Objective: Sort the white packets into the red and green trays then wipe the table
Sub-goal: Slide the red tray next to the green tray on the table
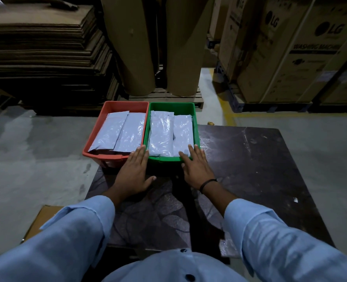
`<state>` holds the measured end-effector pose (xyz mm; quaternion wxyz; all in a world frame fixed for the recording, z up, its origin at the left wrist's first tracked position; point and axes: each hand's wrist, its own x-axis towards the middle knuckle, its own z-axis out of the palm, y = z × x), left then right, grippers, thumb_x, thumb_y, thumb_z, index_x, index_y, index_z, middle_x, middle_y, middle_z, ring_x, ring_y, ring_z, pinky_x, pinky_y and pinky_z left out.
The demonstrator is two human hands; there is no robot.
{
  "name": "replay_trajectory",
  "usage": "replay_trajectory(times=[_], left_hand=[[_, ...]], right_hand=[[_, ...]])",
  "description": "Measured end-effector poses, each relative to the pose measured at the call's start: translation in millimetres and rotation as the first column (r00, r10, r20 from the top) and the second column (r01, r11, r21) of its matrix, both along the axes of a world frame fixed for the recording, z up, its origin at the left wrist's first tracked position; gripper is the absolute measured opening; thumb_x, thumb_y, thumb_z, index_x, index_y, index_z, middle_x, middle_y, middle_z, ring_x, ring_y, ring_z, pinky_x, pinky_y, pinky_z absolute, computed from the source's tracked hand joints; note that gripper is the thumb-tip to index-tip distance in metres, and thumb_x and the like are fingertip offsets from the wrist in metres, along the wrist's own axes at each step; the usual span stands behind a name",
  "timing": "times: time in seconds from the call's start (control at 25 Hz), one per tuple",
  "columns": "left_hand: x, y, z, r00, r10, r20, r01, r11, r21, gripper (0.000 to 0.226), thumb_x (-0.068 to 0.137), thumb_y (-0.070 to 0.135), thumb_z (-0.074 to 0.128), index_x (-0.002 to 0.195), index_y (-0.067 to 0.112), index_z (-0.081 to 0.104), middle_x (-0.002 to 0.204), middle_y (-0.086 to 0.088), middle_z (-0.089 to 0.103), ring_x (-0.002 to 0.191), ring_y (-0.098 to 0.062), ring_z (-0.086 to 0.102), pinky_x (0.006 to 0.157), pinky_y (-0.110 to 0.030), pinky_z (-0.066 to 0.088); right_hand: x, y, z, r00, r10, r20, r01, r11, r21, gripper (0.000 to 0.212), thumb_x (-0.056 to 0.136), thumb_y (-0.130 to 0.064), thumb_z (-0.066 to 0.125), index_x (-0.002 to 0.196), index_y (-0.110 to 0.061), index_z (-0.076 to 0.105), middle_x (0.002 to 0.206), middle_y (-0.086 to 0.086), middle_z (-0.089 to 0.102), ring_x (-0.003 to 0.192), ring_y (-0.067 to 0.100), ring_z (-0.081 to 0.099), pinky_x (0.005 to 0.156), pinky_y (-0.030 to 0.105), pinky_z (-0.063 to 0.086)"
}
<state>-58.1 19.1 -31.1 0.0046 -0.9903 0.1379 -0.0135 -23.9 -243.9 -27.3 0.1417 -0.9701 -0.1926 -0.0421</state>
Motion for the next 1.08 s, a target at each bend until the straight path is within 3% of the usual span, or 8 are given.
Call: replay_trajectory(times=[0.16,0.44,0.72,1.08], left_hand=[[-12.3,-9.0,0.8,0.997,0.068,0.03,-0.068,0.998,-0.003,0.091,0.092,0.057,0.047,0.159,0.002,0.018,0.167,-0.021,0.011,0.156,-0.034,0.009,0.127,-0.045,0.009],[-34.5,-12.1,-2.7,0.938,0.346,-0.025,-0.347,0.937,-0.032,0.094,0.088,0.05,0.058,0.156,-0.004,0.023,0.163,-0.03,0.017,0.15,-0.047,0.019,0.123,-0.056,0.018],[-31.2,-11.6,2.3,0.931,0.355,-0.081,-0.359,0.932,-0.046,0.099,0.091,0.054,0.058,0.159,0.0,0.011,0.166,-0.025,0.004,0.154,-0.043,0.005,0.126,-0.05,0.01],[-32.1,-4.6,10.8,0.94,0.328,-0.089,-0.333,0.942,-0.049,0.096,0.092,0.054,0.057,0.16,0.003,0.012,0.167,-0.022,0.006,0.155,-0.038,0.006,0.127,-0.045,0.007]], right_hand=[[-6.2,-17.2,1.1,0.995,-0.102,-0.005,0.102,0.994,0.044,0.058,0.093,-0.02,0.049,0.148,-0.009,0.035,0.159,0.025,0.021,0.149,0.04,0.014,0.123,0.048,0.006],[-0.2,-33.5,4.1,0.999,0.004,-0.035,-0.001,0.996,0.084,0.052,0.095,-0.017,0.048,0.144,-0.005,0.038,0.158,0.026,0.021,0.148,0.039,0.017,0.123,0.044,0.012],[0.3,-37.4,4.4,0.999,0.036,-0.038,-0.032,0.996,0.087,0.049,0.094,-0.016,0.047,0.142,-0.008,0.042,0.158,0.025,0.021,0.148,0.039,0.018,0.122,0.043,0.013],[2.3,-34.8,5.1,0.997,0.013,-0.08,-0.007,0.998,0.068,0.048,0.094,-0.018,0.048,0.141,-0.008,0.042,0.158,0.025,0.021,0.148,0.039,0.018,0.123,0.044,0.015]])
